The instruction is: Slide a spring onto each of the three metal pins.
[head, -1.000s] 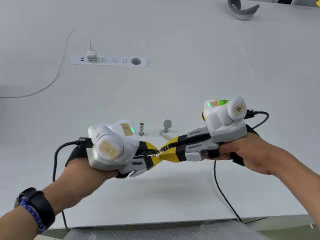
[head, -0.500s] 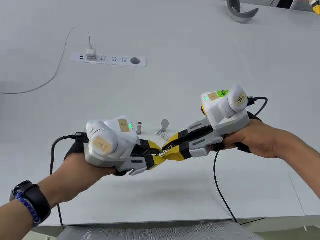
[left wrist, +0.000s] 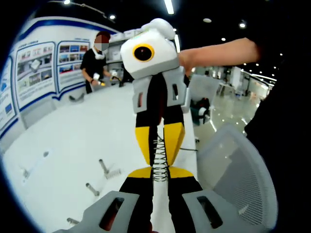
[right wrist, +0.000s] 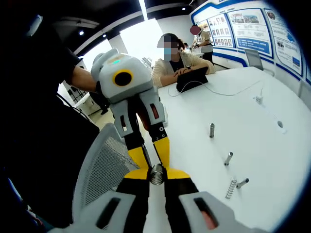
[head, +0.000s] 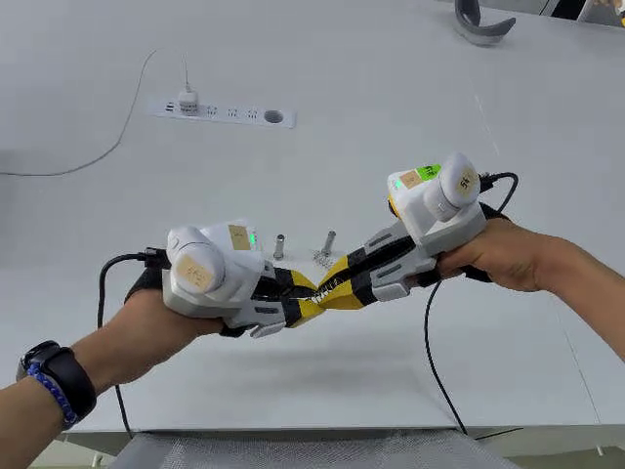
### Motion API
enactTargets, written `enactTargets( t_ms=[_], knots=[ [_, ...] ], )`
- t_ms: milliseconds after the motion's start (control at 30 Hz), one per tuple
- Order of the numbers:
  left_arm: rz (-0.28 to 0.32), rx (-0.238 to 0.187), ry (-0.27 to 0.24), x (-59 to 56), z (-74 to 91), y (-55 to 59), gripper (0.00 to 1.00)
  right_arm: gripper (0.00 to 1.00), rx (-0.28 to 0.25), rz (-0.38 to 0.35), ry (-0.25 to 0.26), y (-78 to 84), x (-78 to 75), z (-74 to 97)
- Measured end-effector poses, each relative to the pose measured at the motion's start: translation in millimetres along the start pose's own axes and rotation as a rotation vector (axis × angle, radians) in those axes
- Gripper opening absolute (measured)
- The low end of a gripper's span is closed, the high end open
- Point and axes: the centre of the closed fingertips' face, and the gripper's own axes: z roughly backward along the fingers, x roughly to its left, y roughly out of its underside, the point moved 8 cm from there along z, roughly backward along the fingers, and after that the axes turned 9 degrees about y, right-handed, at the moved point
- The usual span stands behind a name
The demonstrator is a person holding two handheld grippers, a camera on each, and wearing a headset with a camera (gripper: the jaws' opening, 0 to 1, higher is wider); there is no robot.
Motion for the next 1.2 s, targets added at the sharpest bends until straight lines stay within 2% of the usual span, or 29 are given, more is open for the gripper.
enactTargets(
  t_ms=[167, 400, 633, 1033, 1200],
  knots=[
    [0.001, -0.004, 0.007, -1.4, 0.9, 1.0, 0.1, 0.12, 0.018, 0.013, 0.0, -2.2, 2.9, -2.0],
    [0.015, -0.017, -0.018, -2.3, 2.3, 4.4, 0.1, 0.12, 0.029, 0.01, 0.007, -1.9, -0.5, -5.5],
    [0.049, -0.029, -0.039, -2.8, 4.5, 14.1, 0.1, 0.12, 0.027, -0.039, 0.021, 0.4, -1.4, -14.1],
    [0.081, -0.043, -0.059, -6.4, 8.2, 21.3, 0.11, 0.12, 0.05, -0.054, 0.014, 1.6, 0.4, -21.6],
    [0.1, -0.039, -0.072, -8.3, 9.1, 29.1, 0.12, 0.12, 0.054, -0.06, 0.02, 3.0, 0.4, -22.2]
  ],
)
